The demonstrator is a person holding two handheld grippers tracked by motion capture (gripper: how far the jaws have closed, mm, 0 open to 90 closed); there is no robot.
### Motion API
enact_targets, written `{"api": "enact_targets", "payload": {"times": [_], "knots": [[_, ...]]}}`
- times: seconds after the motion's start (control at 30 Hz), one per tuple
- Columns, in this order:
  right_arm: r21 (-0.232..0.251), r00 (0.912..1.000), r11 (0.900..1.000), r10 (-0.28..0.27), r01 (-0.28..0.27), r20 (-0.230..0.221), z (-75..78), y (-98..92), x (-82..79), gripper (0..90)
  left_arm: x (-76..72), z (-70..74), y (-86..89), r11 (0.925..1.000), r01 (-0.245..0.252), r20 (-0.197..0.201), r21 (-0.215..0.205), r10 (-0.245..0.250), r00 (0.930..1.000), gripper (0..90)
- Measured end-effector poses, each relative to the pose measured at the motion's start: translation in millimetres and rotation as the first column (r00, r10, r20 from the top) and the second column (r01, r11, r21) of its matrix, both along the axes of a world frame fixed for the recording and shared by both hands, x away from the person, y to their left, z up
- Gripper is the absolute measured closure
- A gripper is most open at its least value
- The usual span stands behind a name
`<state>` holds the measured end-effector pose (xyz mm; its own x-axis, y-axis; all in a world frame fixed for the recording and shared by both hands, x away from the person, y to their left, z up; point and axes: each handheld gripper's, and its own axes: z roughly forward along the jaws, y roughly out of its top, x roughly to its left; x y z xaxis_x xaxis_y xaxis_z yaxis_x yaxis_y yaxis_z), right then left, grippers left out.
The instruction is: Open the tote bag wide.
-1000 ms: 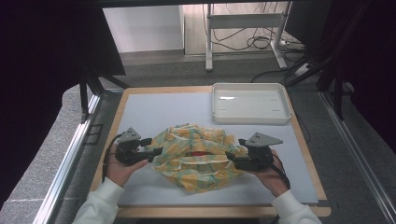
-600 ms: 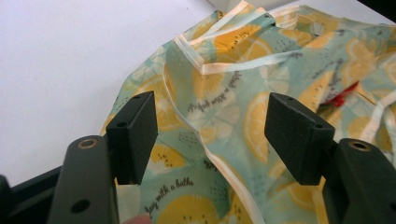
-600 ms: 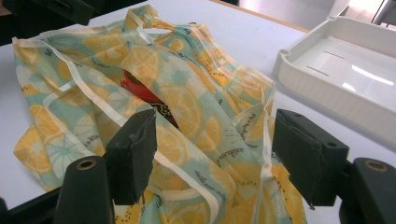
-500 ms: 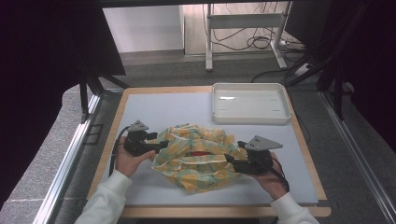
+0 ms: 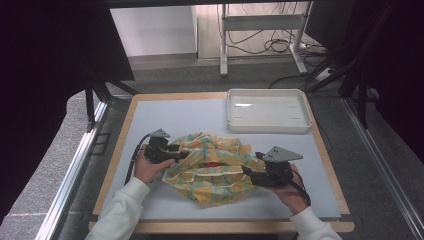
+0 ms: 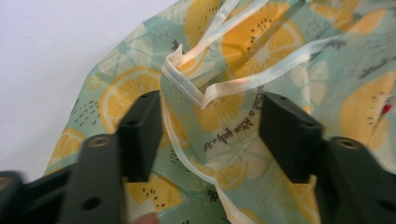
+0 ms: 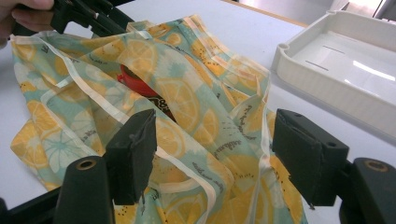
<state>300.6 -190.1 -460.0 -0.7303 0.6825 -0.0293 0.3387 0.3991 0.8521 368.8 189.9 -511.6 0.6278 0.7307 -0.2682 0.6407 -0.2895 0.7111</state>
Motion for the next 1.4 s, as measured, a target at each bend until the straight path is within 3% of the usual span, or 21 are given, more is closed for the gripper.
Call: {"api": "enact_targets", "payload": {"times": [0.13,0.37,0.77,1.0,1.17,1.4], "knots": [[-0.005,1.0000,1.000,0.000,0.000,-0.003,-1.2,0.6,0.2,30.5,-0.8,-2.9,-2.5,0.9988,-0.020,0.002,0.045,0.020,0.9998,62.4],[-0.006,0.9999,1.000,-0.006,0.006,-0.011,-2.9,-0.4,1.0,30.5,-0.8,-2.9,-2.3,0.9990,-0.035,0.021,0.028,0.035,0.9992,77.1],[-0.016,0.9999,1.000,-0.006,0.006,-0.016,-5.4,-0.4,2.1,30.4,-0.8,-2.2,-2.6,0.9993,-0.032,0.039,0.018,0.032,0.9987,89.6],[-0.013,0.9998,1.000,-0.011,0.011,-0.017,-5.3,-2.0,2.3,30.4,-4.1,5.9,3.4,0.9993,-0.034,0.065,-0.013,0.035,0.9973,90.0],[-0.012,0.9997,1.000,-0.015,0.015,-0.020,-5.3,-3.7,2.5,30.4,-8.1,15.7,12.1,0.9973,-0.043,0.083,-0.059,0.048,0.9954,90.0],[-0.012,0.9997,1.000,-0.014,0.014,-0.020,-4.9,-5.0,4.1,30.4,-12.5,27.6,18.9,0.9959,-0.041,0.114,-0.081,0.050,0.9923,90.0]]}}
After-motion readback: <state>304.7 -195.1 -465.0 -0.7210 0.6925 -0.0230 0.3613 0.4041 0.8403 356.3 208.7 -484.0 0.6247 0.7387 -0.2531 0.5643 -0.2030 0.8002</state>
